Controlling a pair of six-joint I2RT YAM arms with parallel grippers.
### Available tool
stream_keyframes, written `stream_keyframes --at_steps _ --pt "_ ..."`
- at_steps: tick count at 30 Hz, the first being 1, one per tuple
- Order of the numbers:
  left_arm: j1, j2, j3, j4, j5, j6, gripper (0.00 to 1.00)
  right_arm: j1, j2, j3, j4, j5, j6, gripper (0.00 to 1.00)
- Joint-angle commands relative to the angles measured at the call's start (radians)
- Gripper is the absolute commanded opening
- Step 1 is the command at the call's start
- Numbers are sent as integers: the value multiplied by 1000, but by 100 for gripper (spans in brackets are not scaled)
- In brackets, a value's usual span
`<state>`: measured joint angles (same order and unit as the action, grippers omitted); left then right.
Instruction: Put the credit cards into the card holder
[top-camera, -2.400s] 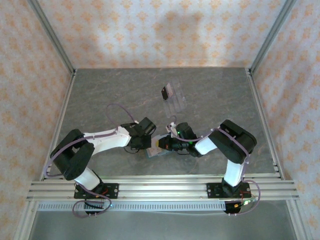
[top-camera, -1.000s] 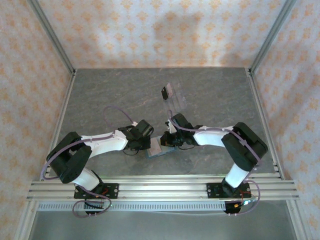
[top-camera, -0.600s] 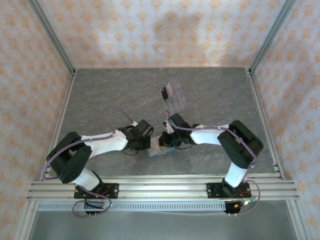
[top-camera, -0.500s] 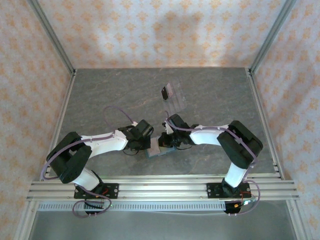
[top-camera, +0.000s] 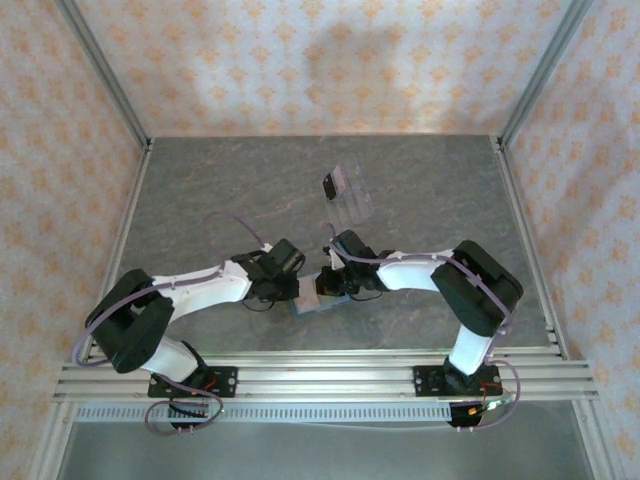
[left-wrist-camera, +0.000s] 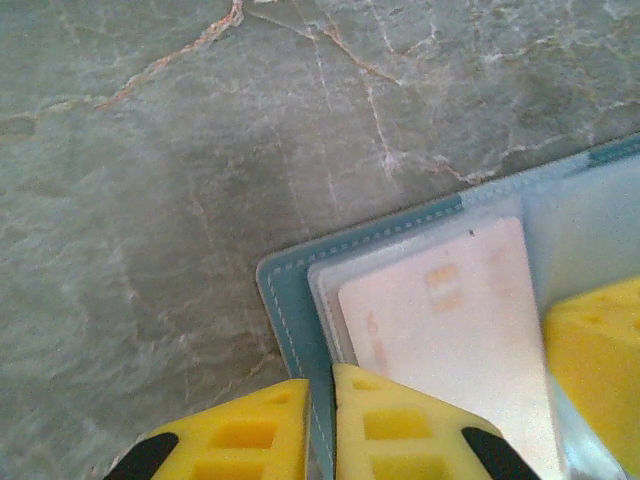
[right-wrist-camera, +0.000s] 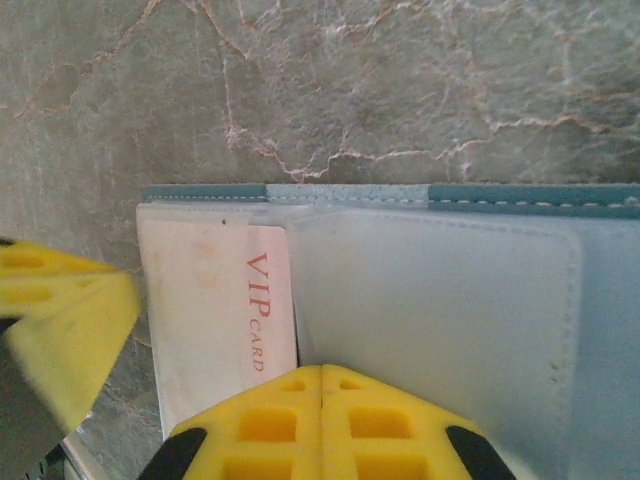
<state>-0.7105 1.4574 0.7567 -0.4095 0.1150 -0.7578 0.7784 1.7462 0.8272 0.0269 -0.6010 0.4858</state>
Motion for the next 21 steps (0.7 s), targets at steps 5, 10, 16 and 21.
stream_keyframes --at_steps 5,10,16,21 --pt "29 -92 19 -107 -15 25 7 7 49 -11 -28 59 21 0" --pt "28 -28 31 -78 10 40 0 7 33 -3 -48 58 9 4" --pt "26 36 45 -26 31 41 0 8 0 -1 -57 52 1 14" --pt "26 76 39 -8 26 30 0 7 -52 26 -140 99 -37 18"
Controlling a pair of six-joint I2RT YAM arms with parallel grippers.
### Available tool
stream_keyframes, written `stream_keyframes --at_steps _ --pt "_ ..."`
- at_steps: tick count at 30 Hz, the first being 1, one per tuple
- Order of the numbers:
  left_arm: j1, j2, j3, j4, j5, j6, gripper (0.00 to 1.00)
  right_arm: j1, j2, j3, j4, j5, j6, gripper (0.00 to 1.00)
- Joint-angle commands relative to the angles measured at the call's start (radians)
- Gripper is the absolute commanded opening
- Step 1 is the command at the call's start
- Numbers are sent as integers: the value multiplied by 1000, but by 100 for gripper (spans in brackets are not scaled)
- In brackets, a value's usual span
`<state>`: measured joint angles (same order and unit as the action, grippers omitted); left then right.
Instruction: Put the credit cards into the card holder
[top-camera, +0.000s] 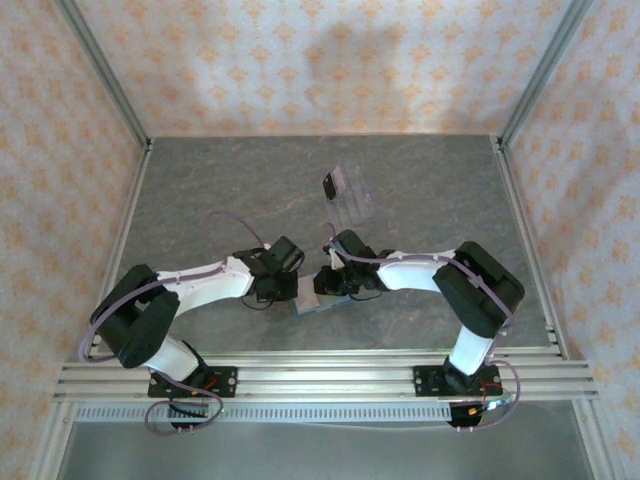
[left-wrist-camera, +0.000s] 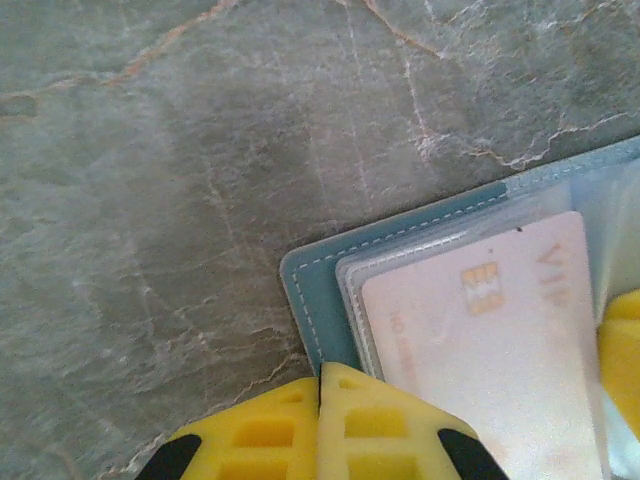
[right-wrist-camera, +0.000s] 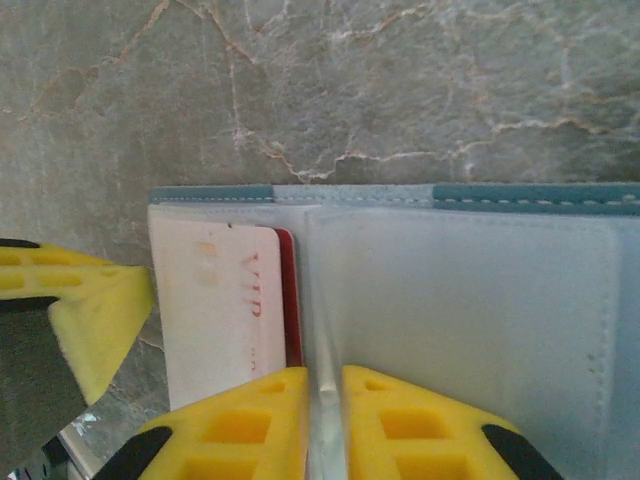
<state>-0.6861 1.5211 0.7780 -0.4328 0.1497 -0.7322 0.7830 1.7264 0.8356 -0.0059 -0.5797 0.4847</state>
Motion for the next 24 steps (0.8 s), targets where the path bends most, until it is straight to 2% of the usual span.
stream_keyframes --at_steps 1,8,13,24 --pt "1 12 11 17 -12 2 0 2 -47 25 -126 83 -46 19" --pt "2 5 -26 27 -24 -3 0 -34 -119 104 -282 128 -129 19" --pt "2 10 -33 35 -22 -7 0 -36 -77 174 -361 191 -207 25" --pt "2 4 -43 42 -21 -13 0 -32 28 223 -396 272 -268 30"
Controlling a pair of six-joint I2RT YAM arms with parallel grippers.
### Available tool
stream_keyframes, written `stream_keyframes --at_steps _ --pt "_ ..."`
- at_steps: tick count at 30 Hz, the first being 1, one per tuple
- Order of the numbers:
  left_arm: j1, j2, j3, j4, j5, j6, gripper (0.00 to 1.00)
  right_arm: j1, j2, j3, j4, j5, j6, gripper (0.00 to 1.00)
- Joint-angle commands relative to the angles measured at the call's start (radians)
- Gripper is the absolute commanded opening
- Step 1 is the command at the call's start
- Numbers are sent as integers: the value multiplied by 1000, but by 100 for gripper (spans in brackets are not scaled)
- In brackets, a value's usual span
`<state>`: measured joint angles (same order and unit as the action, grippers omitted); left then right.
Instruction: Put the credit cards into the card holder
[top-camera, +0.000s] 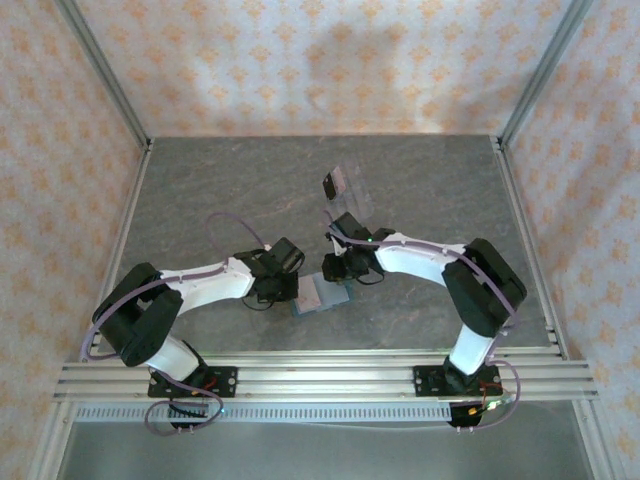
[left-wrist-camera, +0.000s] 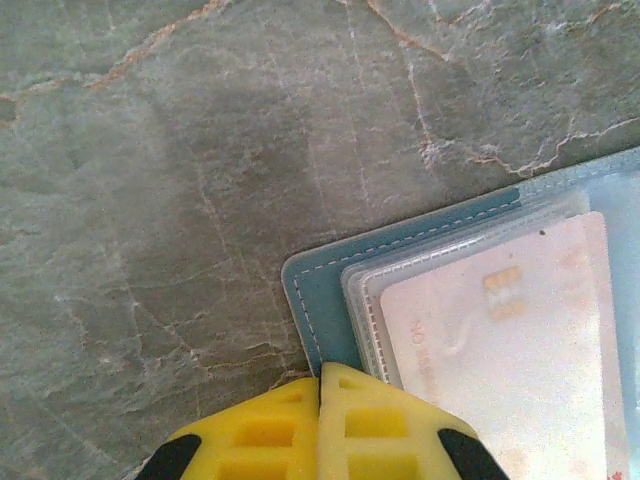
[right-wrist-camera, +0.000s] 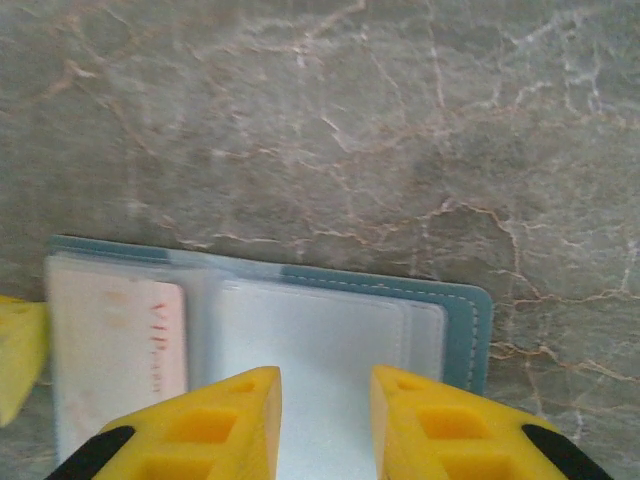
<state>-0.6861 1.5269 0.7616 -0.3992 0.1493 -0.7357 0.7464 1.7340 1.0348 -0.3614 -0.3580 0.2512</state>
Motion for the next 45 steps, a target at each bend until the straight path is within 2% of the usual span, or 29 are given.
stream_keyframes --at_steps 1,6,18,22,24,30,36,45 --pt "2 -2 -28 8 -19 -10 0 8 28 24 -39 55 -36 31" --pt "2 -2 -30 11 -20 -14 0 42 60 14 -33 92 -41 32" --pt "1 6 -36 23 -13 -18 0 101 65 -8 -54 286 -33 30" --pt "2 2 -39 25 -15 -20 0 144 87 -17 -57 395 -12 30" --pt "2 3 -42 25 -14 -19 0 155 94 -30 -47 399 8 30" --pt "2 1 -41 27 -13 -18 0 168 122 -59 -18 357 49 18" --pt "2 -4 -44 25 -16 -18 0 168 90 -67 -6 332 62 1" --pt "2 10 -55 44 -10 -16 0 168 3 5 -87 370 39 0"
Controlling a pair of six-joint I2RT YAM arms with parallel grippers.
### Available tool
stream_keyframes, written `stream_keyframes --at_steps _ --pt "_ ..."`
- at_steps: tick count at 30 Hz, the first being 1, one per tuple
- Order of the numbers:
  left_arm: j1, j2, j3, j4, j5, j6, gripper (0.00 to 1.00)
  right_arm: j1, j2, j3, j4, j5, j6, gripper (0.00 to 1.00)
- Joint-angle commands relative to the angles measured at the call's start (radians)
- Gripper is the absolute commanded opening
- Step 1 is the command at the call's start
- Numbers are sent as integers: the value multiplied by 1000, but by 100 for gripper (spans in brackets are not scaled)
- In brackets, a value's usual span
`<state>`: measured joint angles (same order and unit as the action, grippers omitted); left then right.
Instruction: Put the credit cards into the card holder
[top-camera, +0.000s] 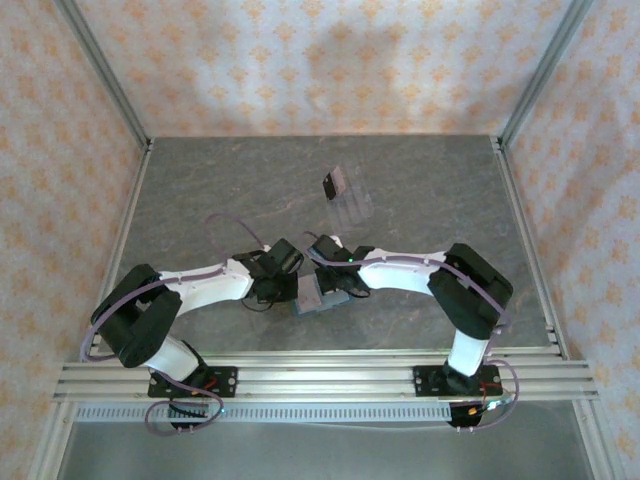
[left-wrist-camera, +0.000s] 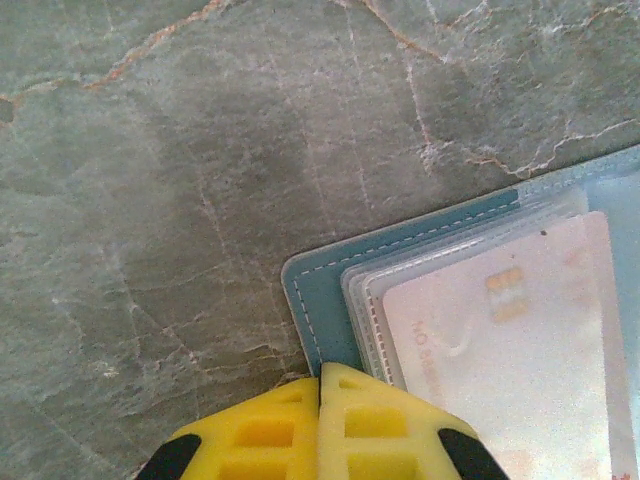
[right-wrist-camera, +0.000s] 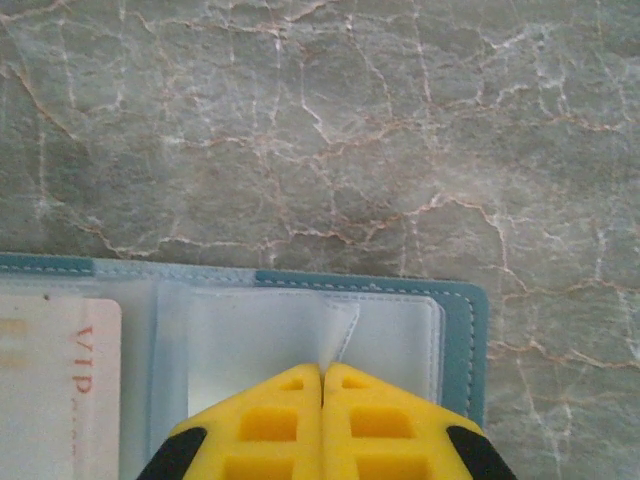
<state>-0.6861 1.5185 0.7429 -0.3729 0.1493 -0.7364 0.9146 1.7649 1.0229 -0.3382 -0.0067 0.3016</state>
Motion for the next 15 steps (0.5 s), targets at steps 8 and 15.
stream_keyframes --at_steps 8,15 --pt "2 32 -43 37 -2 -21 0 0 -63 80 -125 -68 -12 0" --pt "0 38 -42 48 4 -24 0 -1 -36 110 -86 -178 25 0"
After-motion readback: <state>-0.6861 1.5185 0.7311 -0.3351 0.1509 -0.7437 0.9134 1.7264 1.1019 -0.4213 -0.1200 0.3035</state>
